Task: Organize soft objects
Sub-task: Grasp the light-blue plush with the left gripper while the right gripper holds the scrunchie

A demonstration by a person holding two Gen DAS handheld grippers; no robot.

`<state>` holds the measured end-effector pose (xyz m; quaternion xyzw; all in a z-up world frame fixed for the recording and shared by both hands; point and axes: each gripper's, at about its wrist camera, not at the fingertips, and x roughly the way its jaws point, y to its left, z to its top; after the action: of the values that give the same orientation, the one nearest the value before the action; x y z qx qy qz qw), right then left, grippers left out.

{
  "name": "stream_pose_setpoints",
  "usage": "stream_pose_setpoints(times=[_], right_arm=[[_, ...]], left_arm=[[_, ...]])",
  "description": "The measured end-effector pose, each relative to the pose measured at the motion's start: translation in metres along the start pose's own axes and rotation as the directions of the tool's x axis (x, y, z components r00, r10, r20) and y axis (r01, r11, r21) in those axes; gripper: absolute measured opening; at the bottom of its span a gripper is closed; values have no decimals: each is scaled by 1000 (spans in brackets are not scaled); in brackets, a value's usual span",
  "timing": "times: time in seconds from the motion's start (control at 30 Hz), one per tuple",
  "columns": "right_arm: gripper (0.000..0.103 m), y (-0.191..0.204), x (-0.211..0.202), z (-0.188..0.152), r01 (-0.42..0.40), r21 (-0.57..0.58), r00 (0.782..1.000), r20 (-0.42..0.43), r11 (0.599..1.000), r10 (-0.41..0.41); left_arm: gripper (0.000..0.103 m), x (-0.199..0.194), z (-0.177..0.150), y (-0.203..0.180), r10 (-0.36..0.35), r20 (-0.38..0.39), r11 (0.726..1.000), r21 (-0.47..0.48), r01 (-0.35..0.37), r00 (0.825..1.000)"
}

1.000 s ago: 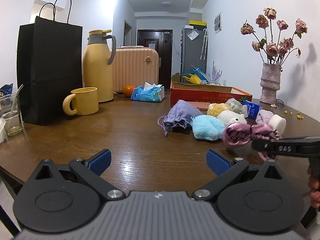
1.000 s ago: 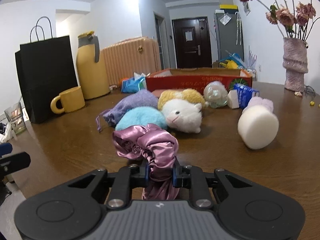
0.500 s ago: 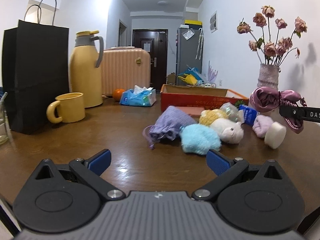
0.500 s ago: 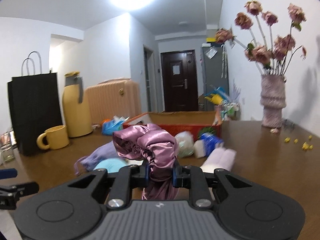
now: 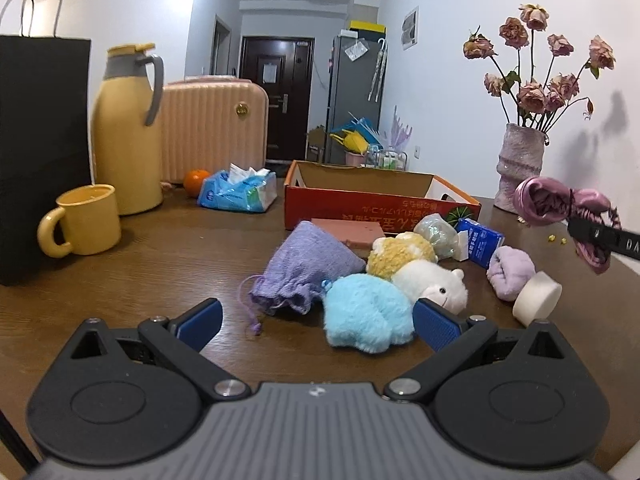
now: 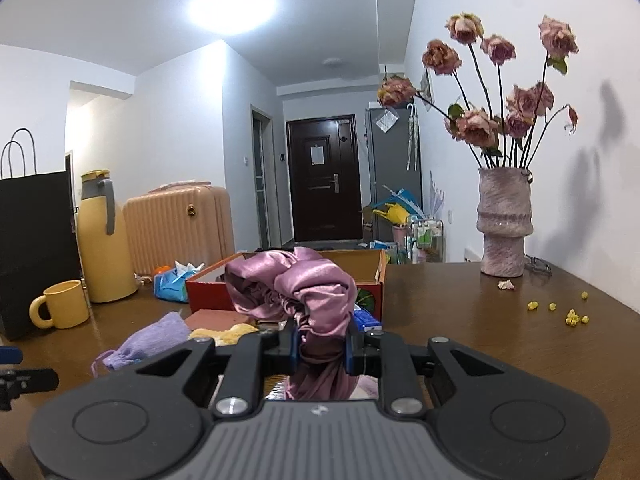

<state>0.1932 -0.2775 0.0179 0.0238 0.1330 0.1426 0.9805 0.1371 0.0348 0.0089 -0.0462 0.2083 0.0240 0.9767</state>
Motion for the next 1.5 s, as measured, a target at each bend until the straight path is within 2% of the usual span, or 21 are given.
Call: stream_pose_setpoints(times=[0.37, 0.6, 0.73, 0.93, 1.03, 1.1, 1.13, 1.3, 1.5], right_arm=[[19, -10, 27, -1, -30, 8, 1000, 6, 1000, 30], [19, -16, 43, -22, -70, 73, 997, 23, 995, 69], [19, -18, 37, -23, -87, 77, 995, 57, 993, 82], [19, -19, 41, -24, -89, 88, 996, 34, 992, 87], [20, -20, 40, -24, -87, 92, 996, 40, 992, 83], [20, -20, 40, -24, -84, 93, 996, 42, 992, 80], [20, -19, 40, -24, -82, 93, 996, 42, 992, 78], [20, -20, 39, -25, -67, 97, 997, 38, 993, 63], [20, -20, 39, -26, -60, 96, 998, 37, 994, 57]], left_arm=[[103, 55, 17, -30, -10, -89, 999, 45, 14, 996], [103, 95, 13, -51, 32, -143, 994, 103, -17, 989], [103, 113, 9, -51, 11, -207, 997, 81, 6, 978], [103, 129, 2, -52, 37, -282, 995, 100, -9, 959], [97, 135, -1, -52, 48, -308, 995, 103, -17, 950], [86, 132, -1, -52, 43, -294, 994, 105, -13, 955], [77, 130, -1, -52, 39, -286, 994, 107, -8, 957], [74, 127, 1, -48, 12, -274, 997, 77, 9, 962], [74, 113, 4, -51, 6, -197, 996, 89, 12, 980]])
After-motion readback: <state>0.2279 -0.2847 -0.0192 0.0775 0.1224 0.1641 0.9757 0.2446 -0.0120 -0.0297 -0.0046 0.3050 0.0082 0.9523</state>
